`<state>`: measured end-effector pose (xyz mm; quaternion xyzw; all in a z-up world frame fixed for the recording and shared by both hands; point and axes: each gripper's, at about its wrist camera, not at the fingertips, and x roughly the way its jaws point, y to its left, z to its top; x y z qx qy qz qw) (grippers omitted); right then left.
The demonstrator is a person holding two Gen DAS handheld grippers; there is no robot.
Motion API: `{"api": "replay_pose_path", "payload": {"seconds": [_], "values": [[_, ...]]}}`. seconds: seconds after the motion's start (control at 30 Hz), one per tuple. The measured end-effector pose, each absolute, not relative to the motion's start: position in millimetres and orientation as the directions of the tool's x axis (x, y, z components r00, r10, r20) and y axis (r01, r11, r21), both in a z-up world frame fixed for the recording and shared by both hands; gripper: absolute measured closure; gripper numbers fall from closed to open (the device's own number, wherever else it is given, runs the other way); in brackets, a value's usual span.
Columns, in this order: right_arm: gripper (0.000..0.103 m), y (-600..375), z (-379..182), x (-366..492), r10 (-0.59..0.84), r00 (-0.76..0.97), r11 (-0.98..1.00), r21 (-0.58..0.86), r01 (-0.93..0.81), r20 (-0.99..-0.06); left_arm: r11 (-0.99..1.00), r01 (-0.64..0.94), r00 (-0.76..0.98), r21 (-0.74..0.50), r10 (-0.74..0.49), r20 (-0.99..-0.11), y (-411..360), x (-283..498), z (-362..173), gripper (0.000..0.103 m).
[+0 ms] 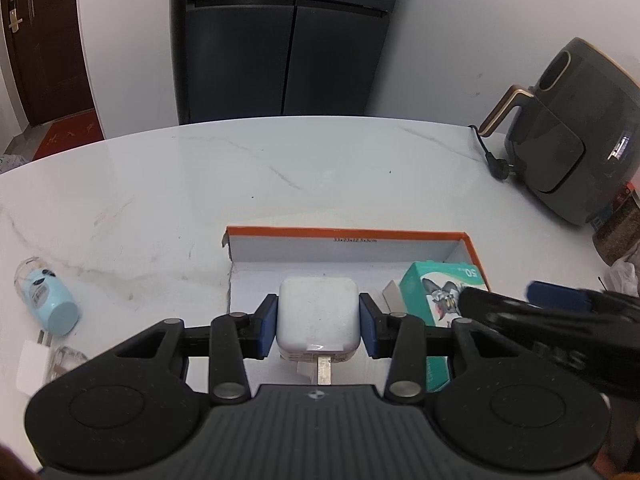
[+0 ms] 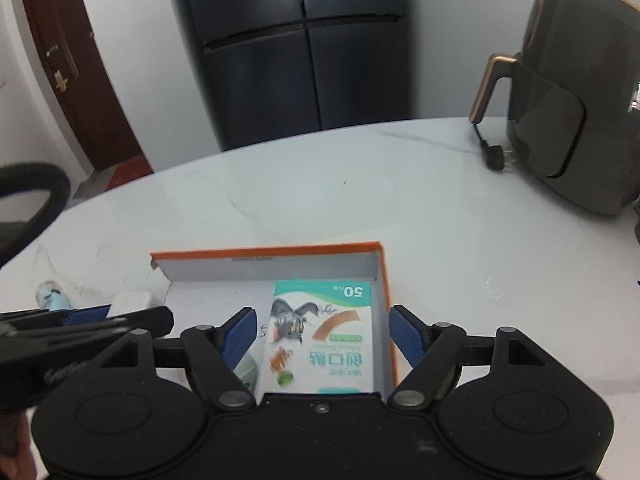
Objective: Organize rigid objects
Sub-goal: 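Carry the white charger and bandage box over the orange-rimmed box, then lower the bandage box and white charger into the box, opening both grippers, then grasp the light-blue toothpick jar with the left gripper while the right reaches the white charger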
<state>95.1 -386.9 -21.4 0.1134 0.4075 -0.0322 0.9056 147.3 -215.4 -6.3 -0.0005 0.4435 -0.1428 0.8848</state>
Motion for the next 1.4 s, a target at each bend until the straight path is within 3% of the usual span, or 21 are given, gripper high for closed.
{"api": "replay_pose_path", "payload": {"seconds": [0.37, 0.43, 0.57, 0.87, 1.13, 1.4], "values": [[0.016, -402, 0, 66, 0.019, 0.706, 0.964, 0.2, 0.174, -0.707, 0.941, 0.309, 0.523, -0.139, -0.29, -0.801, -236, 176, -16, 0.061], [0.016, -402, 3, 63, 0.019, 0.711, 0.963, 0.204, 0.176, -0.703, 0.934, 0.321, 0.509, -0.158, -0.311, -0.802, -238, 177, -16, 0.047], [0.016, -397, 10, 59, 0.009, 0.718, 0.964, 0.197, 0.179, -0.696, 0.933, 0.325, 0.507, -0.154, -0.309, -0.804, -236, 173, -13, 0.043], [0.013, -372, 24, 55, 0.016, 0.725, 0.967, 0.196, 0.165, -0.689, 0.945, 0.306, 0.541, -0.118, -0.274, -0.795, -215, 156, 13, 0.019], [0.011, -340, 36, 51, 0.026, 0.733, 0.97, 0.196, 0.147, -0.68, 0.96, 0.262, 0.578, -0.097, -0.237, -0.781, -173, 137, 34, 0.01], [0.011, -302, 42, 48, 0.061, 0.727, 0.976, 0.195, 0.102, -0.684, 0.974, 0.209, 0.599, -0.09, -0.2, -0.776, -130, 121, 43, 0.009]]}}
